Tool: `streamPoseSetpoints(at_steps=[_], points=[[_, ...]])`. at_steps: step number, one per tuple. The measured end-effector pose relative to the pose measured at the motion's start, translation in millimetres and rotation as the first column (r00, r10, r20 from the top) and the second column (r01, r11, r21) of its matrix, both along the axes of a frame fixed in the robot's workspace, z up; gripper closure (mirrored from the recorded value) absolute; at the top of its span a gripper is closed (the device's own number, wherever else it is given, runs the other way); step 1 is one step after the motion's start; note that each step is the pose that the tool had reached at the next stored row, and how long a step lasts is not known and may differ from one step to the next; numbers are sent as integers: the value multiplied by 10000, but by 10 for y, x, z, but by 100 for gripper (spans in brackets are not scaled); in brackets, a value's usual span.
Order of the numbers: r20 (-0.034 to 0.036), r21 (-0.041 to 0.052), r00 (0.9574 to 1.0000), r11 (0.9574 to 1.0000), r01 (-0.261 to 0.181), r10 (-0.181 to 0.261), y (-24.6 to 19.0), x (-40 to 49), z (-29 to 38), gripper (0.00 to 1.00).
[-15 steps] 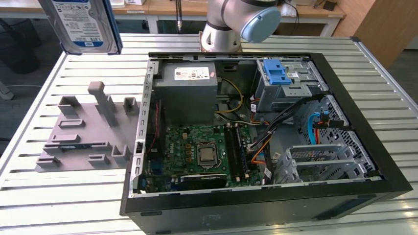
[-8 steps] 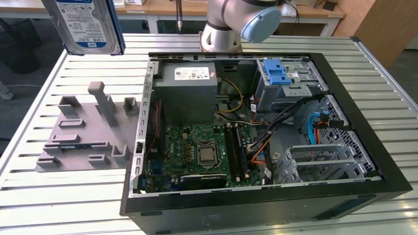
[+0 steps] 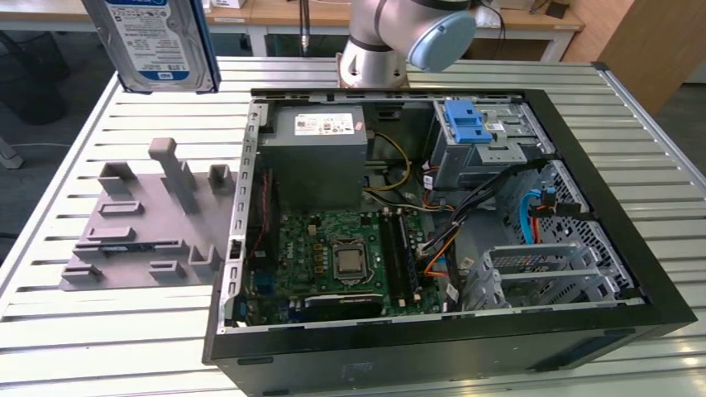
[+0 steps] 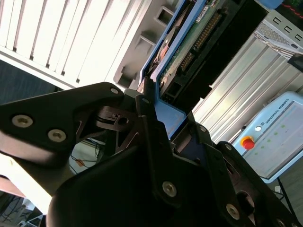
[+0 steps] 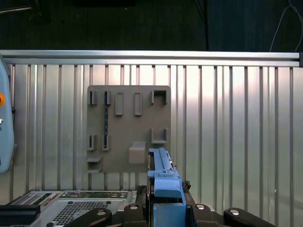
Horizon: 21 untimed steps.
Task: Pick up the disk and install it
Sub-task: 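Pick up the disk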
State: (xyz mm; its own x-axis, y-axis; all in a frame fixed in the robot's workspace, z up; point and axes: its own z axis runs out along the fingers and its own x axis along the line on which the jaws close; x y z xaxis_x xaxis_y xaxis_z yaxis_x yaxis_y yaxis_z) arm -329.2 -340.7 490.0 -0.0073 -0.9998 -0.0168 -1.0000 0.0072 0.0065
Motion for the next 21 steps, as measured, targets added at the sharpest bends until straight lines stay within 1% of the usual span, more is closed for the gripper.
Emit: streamPoseSetpoints(at_steps=[21], points=[[1,1,10000,10000,6,-6,0,260,-1,64]])
